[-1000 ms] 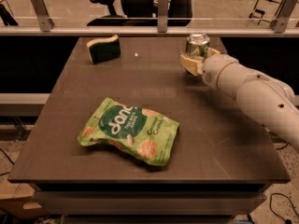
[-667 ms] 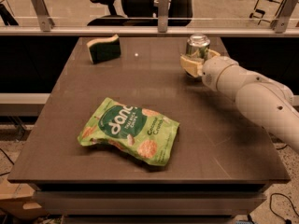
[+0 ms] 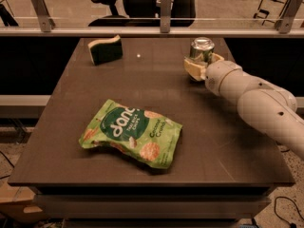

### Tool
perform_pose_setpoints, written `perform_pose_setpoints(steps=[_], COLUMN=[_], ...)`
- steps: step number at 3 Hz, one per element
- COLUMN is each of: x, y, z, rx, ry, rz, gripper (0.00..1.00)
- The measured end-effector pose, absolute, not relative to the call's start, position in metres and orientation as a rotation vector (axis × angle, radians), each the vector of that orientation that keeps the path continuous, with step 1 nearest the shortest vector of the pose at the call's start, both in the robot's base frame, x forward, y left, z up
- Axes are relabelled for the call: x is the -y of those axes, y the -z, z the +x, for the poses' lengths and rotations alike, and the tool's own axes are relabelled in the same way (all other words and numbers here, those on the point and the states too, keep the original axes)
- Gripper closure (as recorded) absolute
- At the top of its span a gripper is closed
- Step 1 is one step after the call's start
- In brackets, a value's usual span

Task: Place green can upright

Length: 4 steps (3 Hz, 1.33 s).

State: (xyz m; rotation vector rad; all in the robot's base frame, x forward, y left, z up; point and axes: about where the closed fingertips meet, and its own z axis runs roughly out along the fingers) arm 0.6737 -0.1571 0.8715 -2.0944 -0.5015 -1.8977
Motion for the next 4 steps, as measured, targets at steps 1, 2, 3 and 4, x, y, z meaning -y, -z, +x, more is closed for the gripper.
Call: perform_pose_setpoints(steps=[1, 2, 3, 4], x=[0.1601, 0.1617, 0.1603, 0.1585], y=[-0.8672, -0.8641, -0.8644, -0.8648], z=[0.6745, 0.6752, 0.6755, 0.6758], rx=[0.455, 0.423, 0.425, 0.428], ry=[1.889, 1.877, 1.876, 1.875], rz=[-2.095, -2.100, -2.098, -2.096], gripper=[1.00, 1.00, 0.83, 0.59])
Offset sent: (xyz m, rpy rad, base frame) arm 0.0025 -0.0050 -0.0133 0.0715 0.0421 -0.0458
